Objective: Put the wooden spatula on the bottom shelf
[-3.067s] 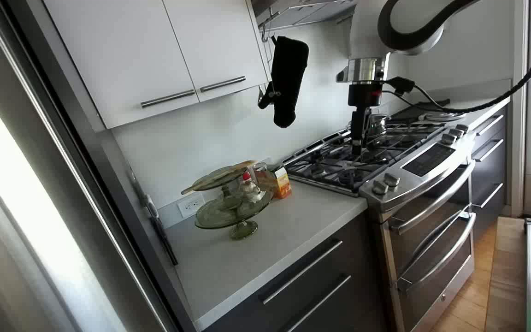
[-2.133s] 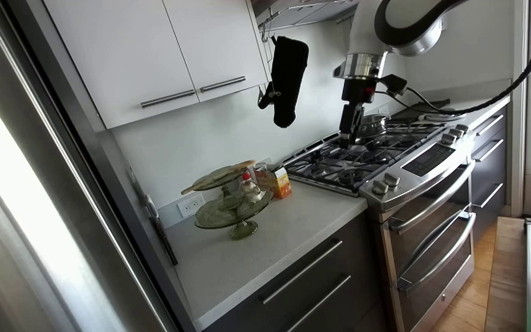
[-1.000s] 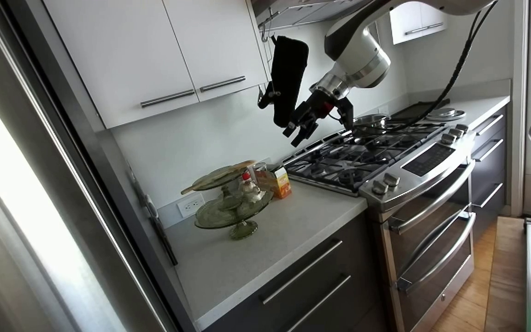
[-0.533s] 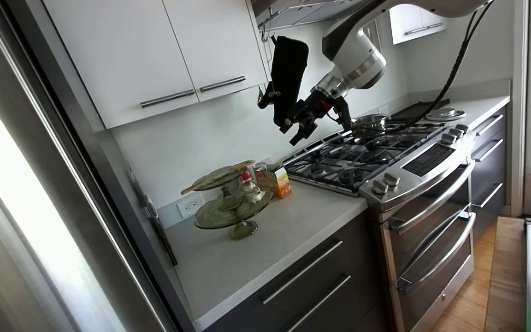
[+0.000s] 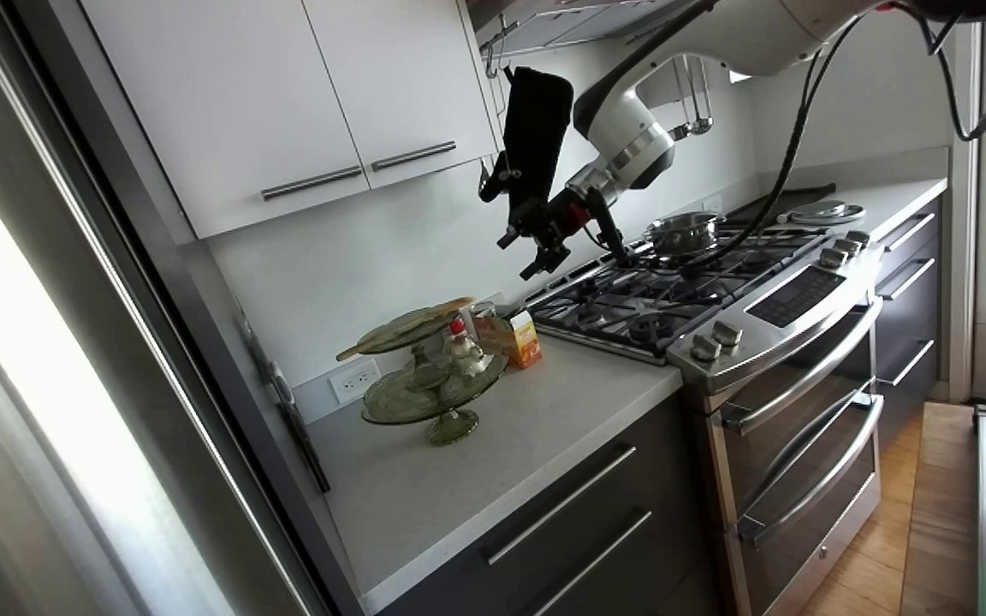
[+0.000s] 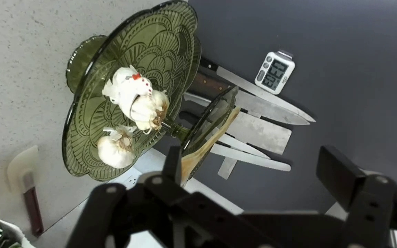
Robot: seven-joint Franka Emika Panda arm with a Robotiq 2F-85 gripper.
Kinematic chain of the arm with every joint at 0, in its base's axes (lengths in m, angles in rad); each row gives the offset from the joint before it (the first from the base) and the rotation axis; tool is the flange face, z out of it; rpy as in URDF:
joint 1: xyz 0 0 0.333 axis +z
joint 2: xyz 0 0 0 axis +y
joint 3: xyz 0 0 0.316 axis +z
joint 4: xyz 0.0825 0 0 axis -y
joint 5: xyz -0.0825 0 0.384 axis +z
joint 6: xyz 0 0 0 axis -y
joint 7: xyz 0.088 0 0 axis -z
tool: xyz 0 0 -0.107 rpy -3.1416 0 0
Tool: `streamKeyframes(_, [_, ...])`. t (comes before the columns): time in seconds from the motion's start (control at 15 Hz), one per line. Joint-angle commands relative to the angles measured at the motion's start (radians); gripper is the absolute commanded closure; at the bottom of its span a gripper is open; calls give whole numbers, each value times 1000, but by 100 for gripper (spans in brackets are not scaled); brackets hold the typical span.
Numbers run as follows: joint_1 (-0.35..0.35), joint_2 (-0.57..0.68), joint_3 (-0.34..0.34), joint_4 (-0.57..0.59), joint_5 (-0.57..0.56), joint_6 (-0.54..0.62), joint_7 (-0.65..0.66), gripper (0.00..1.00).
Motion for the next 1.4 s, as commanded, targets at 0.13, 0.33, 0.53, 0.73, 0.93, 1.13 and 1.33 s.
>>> streamKeyframes(0.13, [-65, 210, 66, 193, 136, -20, 62, 0])
streamKeyframes(0.33, [-77, 287, 84, 259, 180, -1, 70, 0])
streamKeyframes(0.53, [-90, 341, 90, 304, 209, -3, 79, 0])
streamKeyframes(0.73, [-102, 386, 101, 339, 260, -14, 83, 0])
streamKeyframes(0.93, [-108, 425, 112, 368, 318, -20, 86, 0])
streamKeyframes(1.13, [-111, 454, 121, 388, 372, -32, 90, 0])
streamKeyframes(1.33, [-111, 479, 127, 406, 427, -50, 88, 0])
